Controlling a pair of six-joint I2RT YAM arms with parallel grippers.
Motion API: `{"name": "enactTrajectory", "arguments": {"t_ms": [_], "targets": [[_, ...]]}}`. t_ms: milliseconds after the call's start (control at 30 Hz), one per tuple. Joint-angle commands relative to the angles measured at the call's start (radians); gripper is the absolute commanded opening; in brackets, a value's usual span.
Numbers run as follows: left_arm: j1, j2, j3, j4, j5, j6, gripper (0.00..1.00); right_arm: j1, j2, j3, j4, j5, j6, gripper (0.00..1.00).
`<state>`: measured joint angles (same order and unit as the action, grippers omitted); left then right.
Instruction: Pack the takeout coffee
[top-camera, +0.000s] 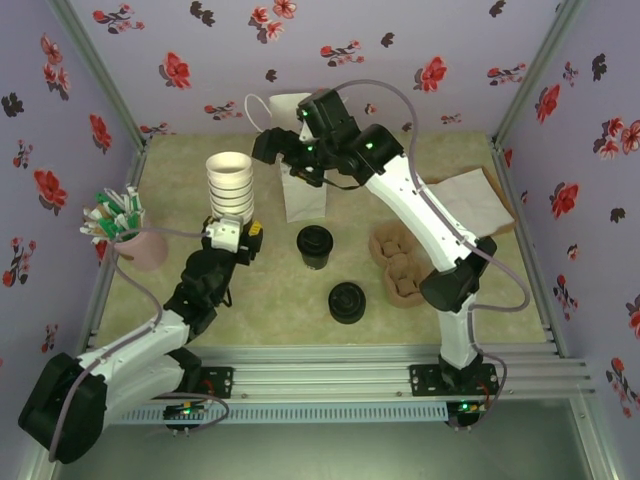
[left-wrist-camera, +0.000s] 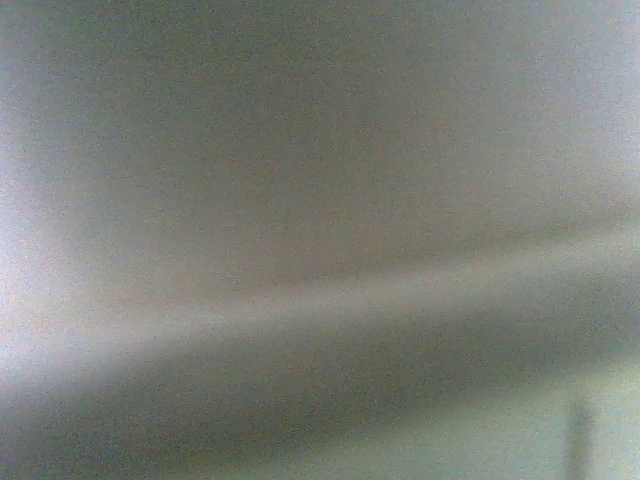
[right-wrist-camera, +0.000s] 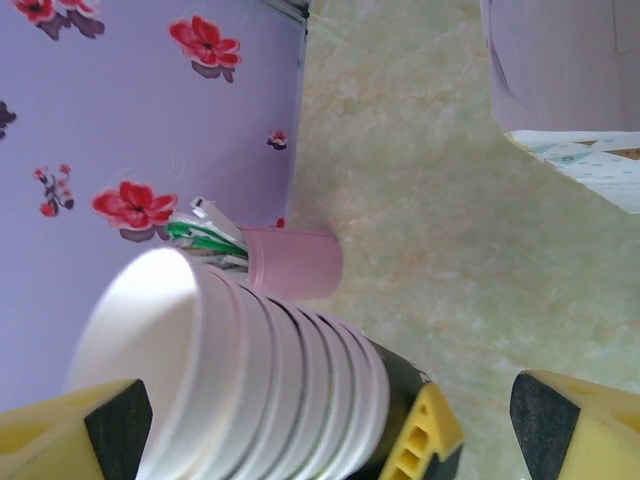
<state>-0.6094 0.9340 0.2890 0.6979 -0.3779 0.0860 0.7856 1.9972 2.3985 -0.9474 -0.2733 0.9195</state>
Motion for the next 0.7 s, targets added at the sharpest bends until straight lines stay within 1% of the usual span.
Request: {"name": "enactTrajectory", "arguments": {"t_ms": [0,100,167,433,500,600,633,667], "targets": [[-0.016,0.003,-0.016,0.116,-0.051,0.081,0.59,0.001,0.034,0.069,-0.048,-0.002,0.074,0.92],[-0.029,0.023,-0.009,0.124,-0.050,0.100,0.59,0.001,0.076,0.114,-0.065,-0.019,0.088,0.89],[-0.036,0.031,-0.008,0.129,-0.050,0.107,0.59,0.003,0.101,0.136,-0.074,-0.031,0.088,0.84],[-0.040,0.062,0.002,0.136,-0.050,0.118,0.61,0.031,0.144,0.146,-0.080,-0.066,0.057,0.52],[-0.039,0.078,0.004,0.136,-0.051,0.121,0.62,0.032,0.145,0.145,-0.090,-0.063,0.049,0.43],[-0.039,0.101,0.005,0.134,-0.053,0.120,0.67,0.034,0.146,0.145,-0.097,-0.062,0.040,0.30],[-0.039,0.111,0.036,0.129,-0.056,0.117,0.70,0.035,0.147,0.145,-0.097,-0.062,0.038,0.26],[-0.039,0.120,0.043,0.125,-0.065,0.110,0.77,0.036,0.148,0.144,-0.097,-0.063,0.038,0.23]]}}
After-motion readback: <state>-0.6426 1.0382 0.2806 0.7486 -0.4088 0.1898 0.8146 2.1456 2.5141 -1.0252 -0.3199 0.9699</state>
